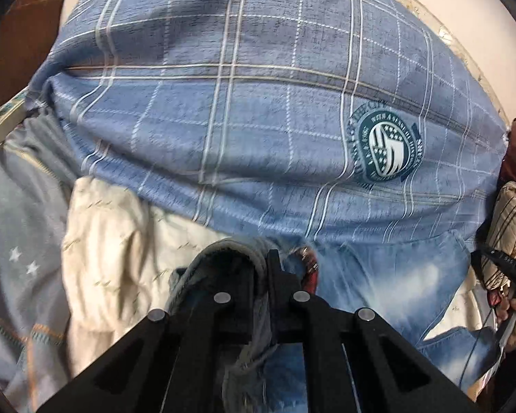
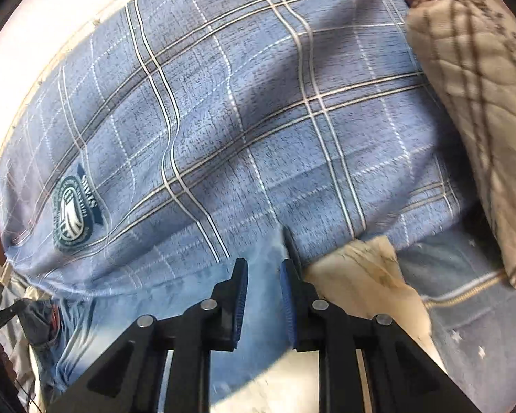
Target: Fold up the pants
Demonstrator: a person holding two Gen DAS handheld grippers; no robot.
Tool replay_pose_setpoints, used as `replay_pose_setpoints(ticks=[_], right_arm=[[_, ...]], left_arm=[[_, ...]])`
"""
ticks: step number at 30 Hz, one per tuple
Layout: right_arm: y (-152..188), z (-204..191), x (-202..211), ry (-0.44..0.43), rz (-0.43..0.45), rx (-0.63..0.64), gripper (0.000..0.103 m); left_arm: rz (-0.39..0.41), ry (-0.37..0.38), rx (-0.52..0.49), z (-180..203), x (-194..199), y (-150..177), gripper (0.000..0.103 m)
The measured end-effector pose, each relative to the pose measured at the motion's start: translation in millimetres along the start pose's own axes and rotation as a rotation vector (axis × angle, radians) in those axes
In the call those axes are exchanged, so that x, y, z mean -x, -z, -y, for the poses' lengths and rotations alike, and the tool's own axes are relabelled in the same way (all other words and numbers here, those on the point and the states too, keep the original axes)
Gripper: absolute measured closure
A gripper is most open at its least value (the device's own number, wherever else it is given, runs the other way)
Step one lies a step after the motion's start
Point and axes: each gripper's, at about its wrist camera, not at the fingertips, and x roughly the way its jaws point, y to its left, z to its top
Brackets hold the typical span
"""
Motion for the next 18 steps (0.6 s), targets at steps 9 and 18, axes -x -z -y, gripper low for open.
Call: replay_pose_setpoints(ticks=[9, 18], right_arm=[[-11, 19, -9, -0.107, -0.09, -0.179, 0.039], [-34, -7, -88, -0.001, -0.132, -0.039, 0.024]], left_arm=[[0.049, 0.025, -0.05, 6, 26, 2, 0.097], [0.073, 0.031, -0.05, 4, 28, 0, 0.097]])
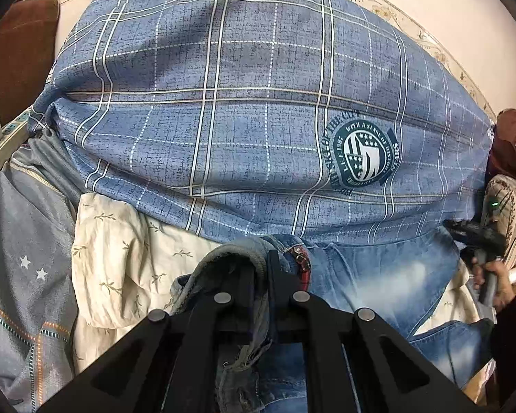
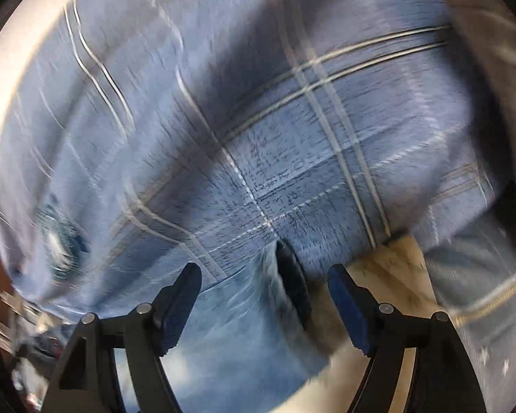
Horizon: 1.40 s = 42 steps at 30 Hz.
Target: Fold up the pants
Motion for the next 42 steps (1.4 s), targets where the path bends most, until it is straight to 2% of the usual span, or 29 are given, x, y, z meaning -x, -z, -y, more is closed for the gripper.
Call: replay_pose_setpoints(ticks=[1, 2, 3, 4, 7, 12, 16, 19, 21, 25, 29, 33, 37, 40, 42], right_arm=[[-1, -5, -9, 0.005, -0.011, 0.026, 0.031], [-1, -13, -21, 0.017, -0.04, 0.062, 0.062], [0, -18, -29, 0.04, -0.071, 0.083, 0.084], [4, -23, -33, 0.061, -0.089, 0.092, 0.1], [18, -35, -14, 0.066, -0.042, 0.13, 0.1], [50, -20, 65, -0.025, 0.085, 0.062, 0.1], [89, 4, 122, -0.021, 0.122, 0.044, 0.1], [125, 30, 154, -0.023, 0.118, 0.016, 0.1], [155, 47, 171, -0.026, 0.117, -0.007, 0.1], [210, 70, 191, -0.009, 0.104, -0.032, 0.1], [253, 91, 210, -0.03, 0.117, -0.102, 0.1], [277, 97, 229, -0.064, 0.148, -0.131, 0.1], [292, 103, 236, -0.038, 0.145, -0.114, 0.1], [297, 115, 234, -0.062, 0.122, -0.173, 0.097], [300, 122, 234, -0.092, 0.102, -0.214, 0.096]], left_arm=[[0.004, 0.001, 0.005, 0, 1, 0, 0.097], [0.007, 0.003, 0.009, 0, 3, 0, 0.097], [0.012, 0.002, 0.011, 1, 6, 0, 0.097], [0.016, 0.003, 0.01, 1, 8, 1, 0.097], [0.038, 0.013, 0.012, 4, 25, 7, 0.097], [0.086, 0.05, 0.044, 4, 68, 27, 0.097], [0.126, 0.074, 0.064, 1, 112, 64, 0.097], [0.118, 0.072, 0.037, -1, 139, 102, 0.096], [0.092, 0.069, 0.027, -3, 147, 127, 0.097], [-0.009, 0.011, -0.032, -5, 146, 178, 0.097], [-0.087, -0.001, -0.023, -14, 141, 207, 0.096], [-0.138, -0.051, -0.067, -14, 135, 227, 0.095], [-0.216, -0.112, -0.095, -15, 121, 241, 0.092], [-0.266, -0.144, -0.104, -17, 119, 250, 0.091], [-0.265, -0.154, -0.102, -21, 125, 253, 0.09]])
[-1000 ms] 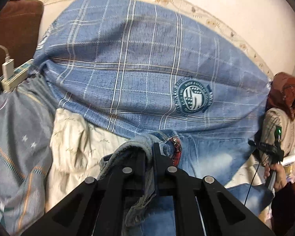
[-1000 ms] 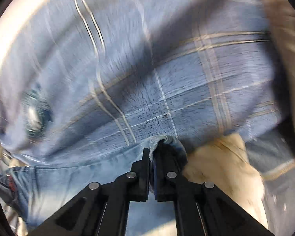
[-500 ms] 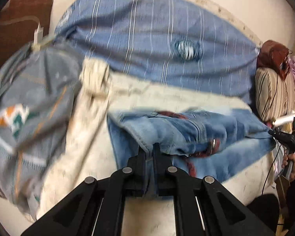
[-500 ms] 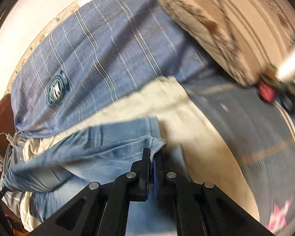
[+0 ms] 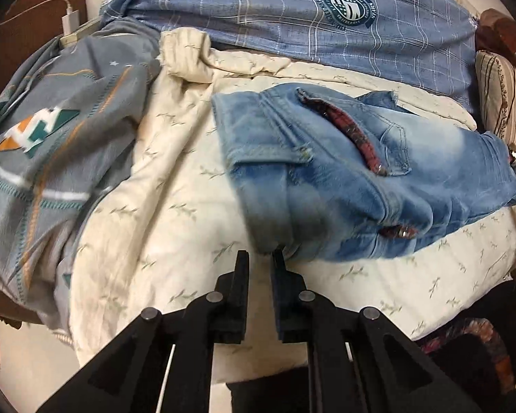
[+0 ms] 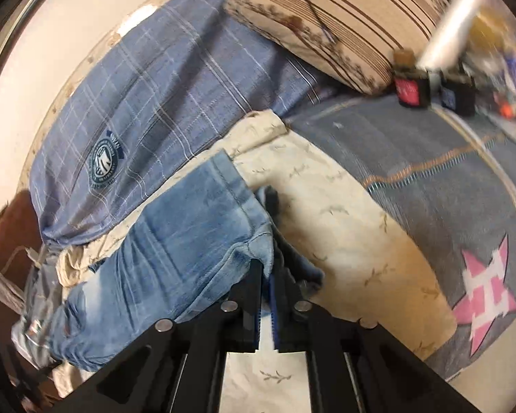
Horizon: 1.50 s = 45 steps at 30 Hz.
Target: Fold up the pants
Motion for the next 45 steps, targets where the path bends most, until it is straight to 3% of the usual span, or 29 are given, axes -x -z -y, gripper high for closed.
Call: replay_pose_setpoints(ticks=[5, 8, 10, 18, 21, 26, 29, 32, 36, 39, 45], right_arm=[[1, 7, 11, -0.027, -0.057, -0.005, 0.093], [0, 5, 22, -0.001, -0.048, 0.015, 0.092], [-4, 2, 30, 0.026, -0.019, 0.045, 0.092], [-29, -6, 33, -0.021, 0.007, 0.023, 0.092], [-41, -32, 15, -0.042, -0.013, 0.064, 0.092], [-52, -75, -32, 0.002, -0.101, 0.16, 0.092], [-48, -94, -59, -0.07, -0.167, 0.172, 0.092], [-41, -105, -85, -0.045, -0.214, 0.2, 0.092], [-33, -91, -112, 0.025, -0.257, 0.168, 0.095], [-29, -66, -110, 0.005, -0.244, 0.093, 0.095], [-9, -27, -91, -0.056, -0.234, 0.017, 0.095]], left_arm=[[0.026, -0.009, 0.06, -22, 28, 12, 0.079], [0.066, -0.012, 0.082, -30, 47, 10, 0.077], [0.102, -0.009, 0.096, -30, 59, 3, 0.07], [0.214, 0.086, 0.074, 15, 73, -40, 0.04], [0.169, 0.13, 0.087, 40, 56, -50, 0.028], [0.016, 0.191, 0.096, 78, 11, -55, 0.027], [-0.01, 0.146, 0.106, 90, -6, -56, 0.02], [-0.033, 0.126, 0.124, 92, -17, -57, 0.02], [-0.048, 0.077, 0.119, 84, -23, -50, 0.02], [-0.095, 0.049, 0.113, 75, -35, -42, 0.02], [-0.129, 0.013, 0.009, 85, -36, -34, 0.02]])
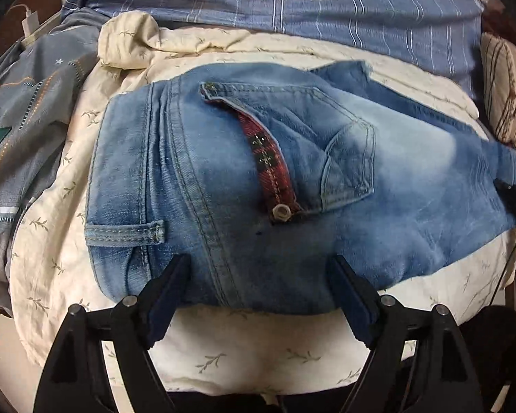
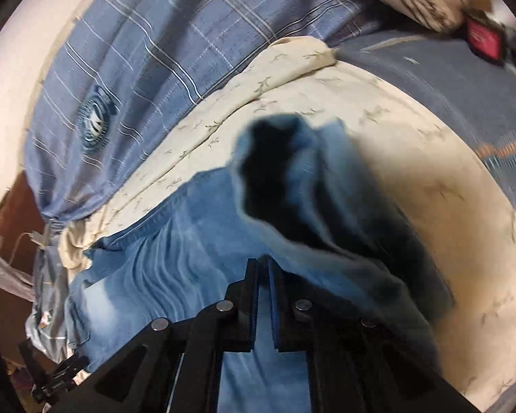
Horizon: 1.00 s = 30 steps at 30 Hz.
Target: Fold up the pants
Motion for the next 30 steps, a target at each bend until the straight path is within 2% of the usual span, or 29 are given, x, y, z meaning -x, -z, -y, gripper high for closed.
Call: replay_pose_setpoints(ticks=[4, 9, 13, 17, 21, 26, 30], right_arm=[[-4, -21, 13, 0.079, -0.028, 0.05, 0.092], [-9, -106, 20, -0.04, 0.007, 0.274, 0.092], [-4, -170, -4, -0.089, -0.037, 0.404, 0.092], [7, -216, -45, -0.095, -0.11, 0.48, 0.092], [17, -242, -84, -0.122, -0.174, 0.512, 0.092], [30, -280, -113, -0.147, -0.187, 0.627, 0.092], [44, -291, -135, -0.123, -0.228, 0.677, 0.092]], left_arm=[[0.04, 0.026, 0.035, -1, 18, 1, 0.02], [0.138, 0.065, 0.02, 13, 46, -1, 0.02], [0.22, 0.07, -0.046, 33, 61, -4, 0.02], [0.194, 0.096, -0.072, 48, 47, -7, 0.02], [0.129, 0.095, -0.046, 50, 19, -3, 0.02], [0.123, 0.078, -0.065, 52, 3, 5, 0.018], [0.141, 0.061, -0.103, 62, -5, 11, 0.01]])
